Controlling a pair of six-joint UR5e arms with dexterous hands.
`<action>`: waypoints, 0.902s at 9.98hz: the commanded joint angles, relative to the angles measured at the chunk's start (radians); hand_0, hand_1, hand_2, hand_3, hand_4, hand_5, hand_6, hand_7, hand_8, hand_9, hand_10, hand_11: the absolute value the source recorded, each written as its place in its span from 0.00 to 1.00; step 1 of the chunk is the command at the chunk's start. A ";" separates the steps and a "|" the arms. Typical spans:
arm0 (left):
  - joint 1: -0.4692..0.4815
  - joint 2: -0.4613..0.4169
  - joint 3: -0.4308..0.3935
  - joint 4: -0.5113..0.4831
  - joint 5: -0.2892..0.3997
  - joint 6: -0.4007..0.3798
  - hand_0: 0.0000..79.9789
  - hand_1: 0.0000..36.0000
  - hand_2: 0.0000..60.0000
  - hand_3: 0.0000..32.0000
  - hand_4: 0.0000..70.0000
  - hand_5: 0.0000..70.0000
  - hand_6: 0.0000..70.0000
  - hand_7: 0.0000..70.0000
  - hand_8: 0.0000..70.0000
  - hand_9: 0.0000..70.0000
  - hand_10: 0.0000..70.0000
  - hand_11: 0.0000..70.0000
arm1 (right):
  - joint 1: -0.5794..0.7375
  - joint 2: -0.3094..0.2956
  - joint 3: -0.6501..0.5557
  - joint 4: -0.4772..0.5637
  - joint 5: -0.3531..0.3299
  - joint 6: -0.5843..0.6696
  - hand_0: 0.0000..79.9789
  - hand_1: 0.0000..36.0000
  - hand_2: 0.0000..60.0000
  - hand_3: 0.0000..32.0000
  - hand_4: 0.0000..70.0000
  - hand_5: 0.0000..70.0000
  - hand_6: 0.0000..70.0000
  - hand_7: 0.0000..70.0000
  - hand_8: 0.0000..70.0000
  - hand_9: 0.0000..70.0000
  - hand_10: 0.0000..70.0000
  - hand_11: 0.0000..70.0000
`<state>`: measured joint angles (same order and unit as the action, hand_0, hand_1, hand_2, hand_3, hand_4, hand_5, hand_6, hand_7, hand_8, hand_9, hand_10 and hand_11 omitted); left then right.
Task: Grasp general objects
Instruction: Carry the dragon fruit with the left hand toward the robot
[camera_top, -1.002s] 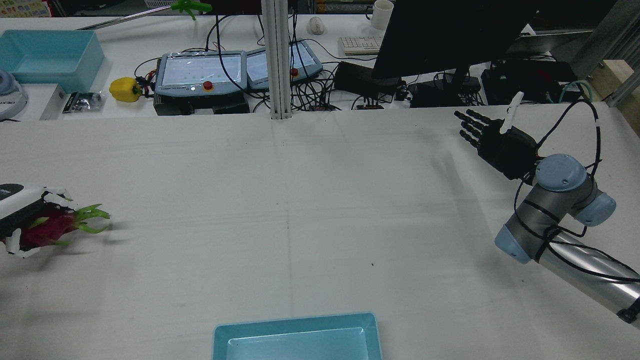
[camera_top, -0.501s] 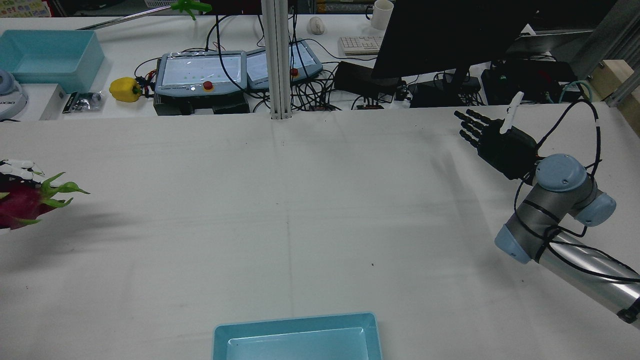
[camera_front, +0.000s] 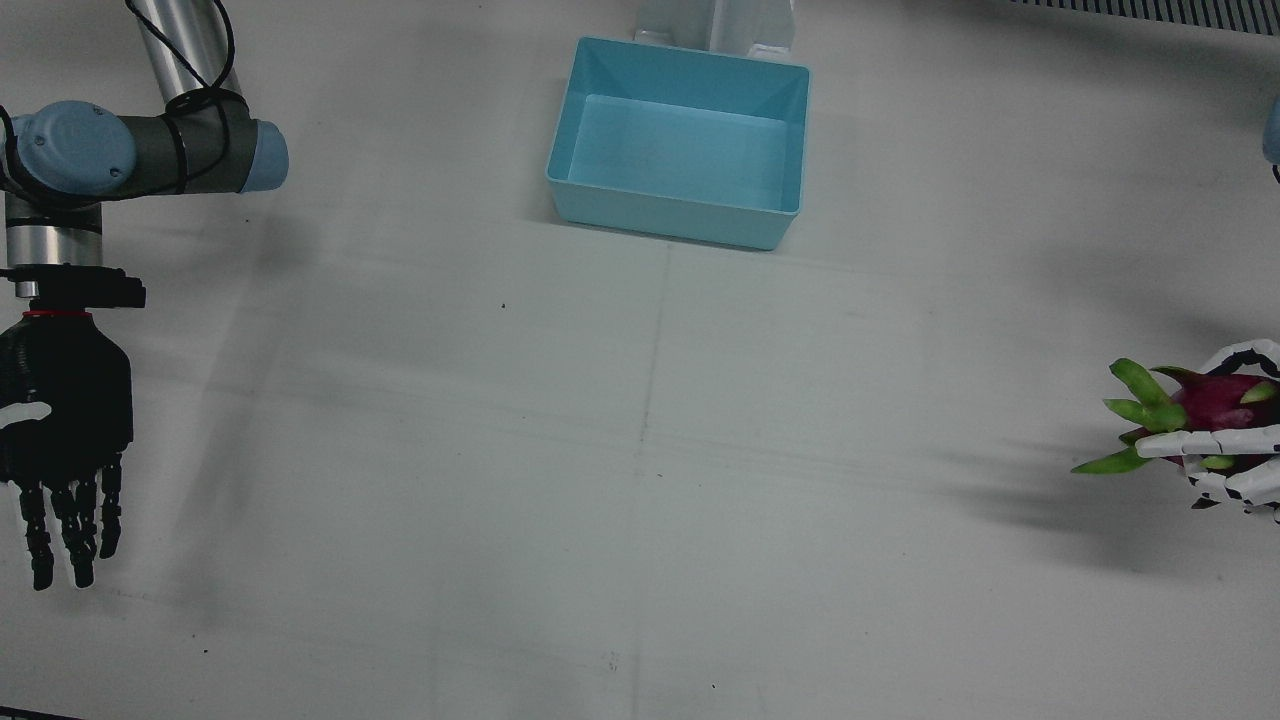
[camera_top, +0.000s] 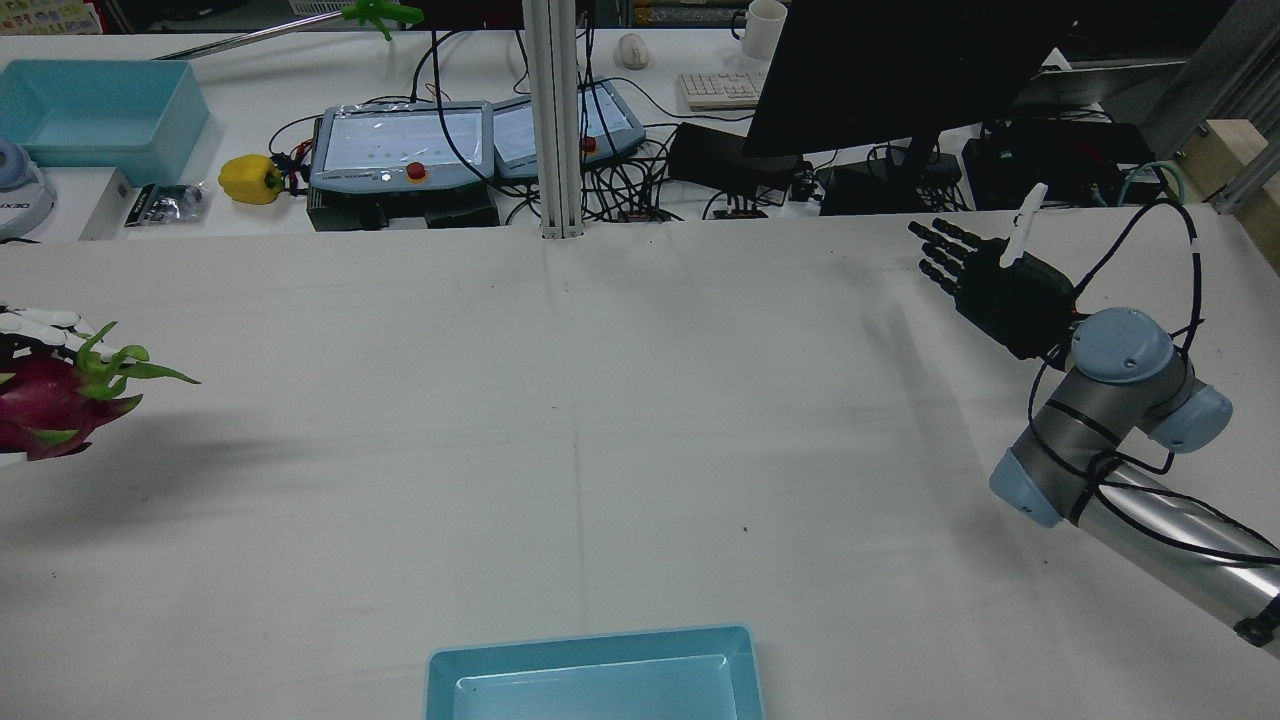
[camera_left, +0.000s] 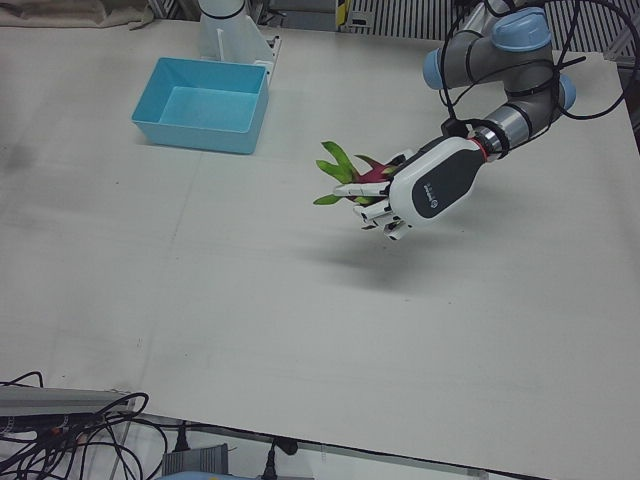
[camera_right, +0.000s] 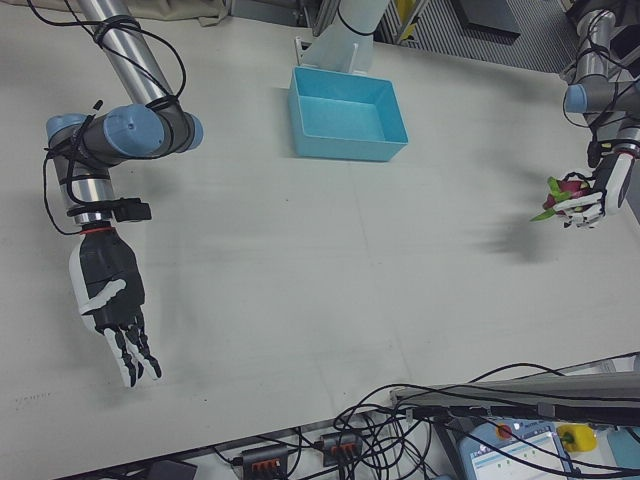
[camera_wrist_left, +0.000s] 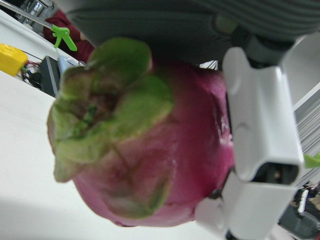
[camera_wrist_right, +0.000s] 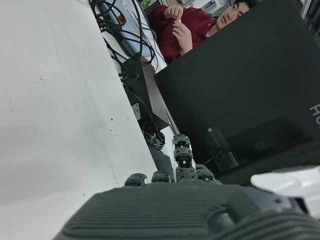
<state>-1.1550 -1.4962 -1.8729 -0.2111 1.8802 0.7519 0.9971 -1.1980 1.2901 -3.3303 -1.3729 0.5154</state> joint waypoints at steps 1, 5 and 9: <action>0.011 0.030 0.000 -0.238 0.057 -0.286 1.00 1.00 1.00 0.00 1.00 1.00 0.68 1.00 0.72 0.78 1.00 1.00 | 0.000 0.000 0.000 0.000 0.000 0.000 0.00 0.00 0.00 0.00 0.00 0.00 0.00 0.00 0.00 0.00 0.00 0.00; 0.139 0.039 -0.131 -0.231 0.063 -0.358 1.00 1.00 1.00 0.00 1.00 1.00 0.77 1.00 0.73 0.78 1.00 1.00 | 0.000 0.000 0.000 0.000 -0.001 0.000 0.00 0.00 0.00 0.00 0.00 0.00 0.00 0.00 0.00 0.00 0.00 0.00; 0.230 0.086 -0.269 -0.172 0.062 -0.359 1.00 1.00 1.00 0.00 1.00 1.00 0.83 1.00 0.75 0.81 1.00 1.00 | 0.000 0.000 0.000 0.000 -0.001 0.000 0.00 0.00 0.00 0.00 0.00 0.00 0.00 0.00 0.00 0.00 0.00 0.00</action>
<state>-0.9955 -1.4234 -2.0879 -0.4120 1.9422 0.3938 0.9971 -1.1980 1.2901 -3.3303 -1.3736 0.5154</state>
